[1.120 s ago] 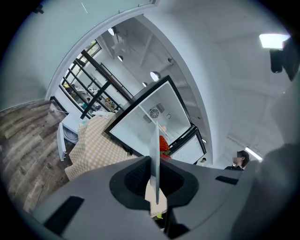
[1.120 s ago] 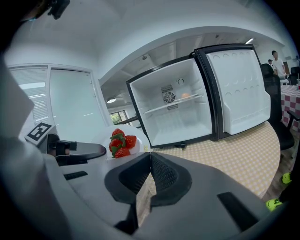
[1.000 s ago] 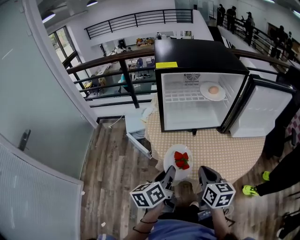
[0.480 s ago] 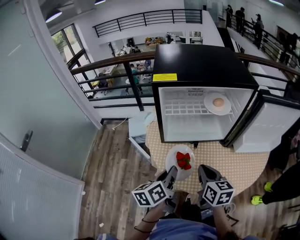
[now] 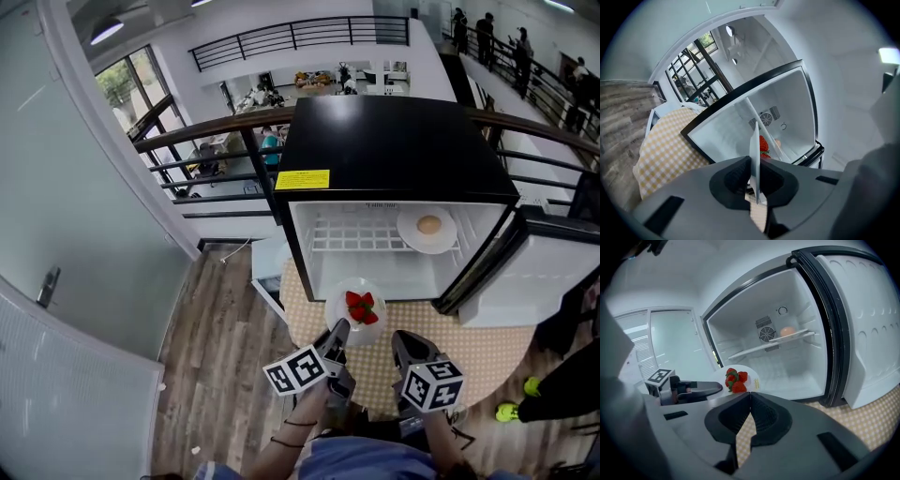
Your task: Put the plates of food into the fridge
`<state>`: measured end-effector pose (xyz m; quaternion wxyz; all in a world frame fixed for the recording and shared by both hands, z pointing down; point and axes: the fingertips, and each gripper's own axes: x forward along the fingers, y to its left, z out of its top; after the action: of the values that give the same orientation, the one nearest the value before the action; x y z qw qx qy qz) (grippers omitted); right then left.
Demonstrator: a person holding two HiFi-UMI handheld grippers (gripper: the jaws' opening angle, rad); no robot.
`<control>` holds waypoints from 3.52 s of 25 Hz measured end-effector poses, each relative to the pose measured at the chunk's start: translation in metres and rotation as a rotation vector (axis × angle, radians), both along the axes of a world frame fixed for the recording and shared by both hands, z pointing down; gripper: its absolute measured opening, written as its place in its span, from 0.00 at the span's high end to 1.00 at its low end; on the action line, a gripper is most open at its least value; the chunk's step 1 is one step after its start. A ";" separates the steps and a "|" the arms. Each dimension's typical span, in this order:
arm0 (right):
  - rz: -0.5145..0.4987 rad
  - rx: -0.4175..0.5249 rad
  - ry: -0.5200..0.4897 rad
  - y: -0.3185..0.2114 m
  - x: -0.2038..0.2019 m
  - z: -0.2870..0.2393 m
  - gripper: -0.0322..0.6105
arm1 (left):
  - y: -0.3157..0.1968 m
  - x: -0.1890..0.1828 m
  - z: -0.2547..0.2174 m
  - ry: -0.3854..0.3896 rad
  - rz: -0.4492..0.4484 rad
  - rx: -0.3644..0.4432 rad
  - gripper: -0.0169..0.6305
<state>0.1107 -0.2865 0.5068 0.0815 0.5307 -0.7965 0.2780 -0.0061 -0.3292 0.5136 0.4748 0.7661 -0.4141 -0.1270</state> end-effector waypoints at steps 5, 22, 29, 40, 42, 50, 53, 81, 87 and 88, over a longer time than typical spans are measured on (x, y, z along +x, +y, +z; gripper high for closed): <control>-0.016 -0.017 0.012 -0.019 0.010 0.012 0.92 | -0.032 0.014 0.020 0.043 -0.038 -0.014 0.93; -0.102 -0.094 0.003 -0.057 0.003 0.045 0.92 | -0.077 0.017 0.106 0.231 -0.250 -0.190 0.93; -0.104 -0.149 0.007 -0.052 0.009 0.063 0.92 | -0.084 0.012 0.134 0.308 -0.328 -0.271 0.93; -0.092 -0.181 0.007 -0.047 0.013 0.074 0.92 | -0.105 0.017 0.142 0.256 -0.371 -0.274 0.93; -0.090 -0.184 0.008 -0.047 0.013 0.075 0.92 | -0.113 0.017 0.141 0.260 -0.387 -0.278 0.93; -0.073 -0.190 0.013 -0.045 0.020 0.078 0.92 | -0.139 0.018 0.144 0.234 -0.398 -0.349 0.93; -0.063 -0.185 0.011 -0.047 0.023 0.076 0.92 | -0.145 0.018 0.144 0.216 -0.375 -0.362 0.93; -0.025 -0.192 0.008 -0.046 0.026 0.077 0.92 | -0.146 0.032 0.130 -0.608 -0.086 -0.234 0.38; -0.017 -0.195 0.001 -0.047 0.027 0.077 0.92 | -0.142 0.039 0.132 -0.709 -0.007 -0.175 0.22; -0.017 -0.195 0.000 -0.047 0.027 0.077 0.92 | -0.141 0.039 0.133 -0.722 0.002 -0.168 0.22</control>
<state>0.1376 -0.3335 0.5840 0.1352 0.5135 -0.7701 0.3535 0.0328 -0.4700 0.6462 0.3593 0.7204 -0.5632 0.1864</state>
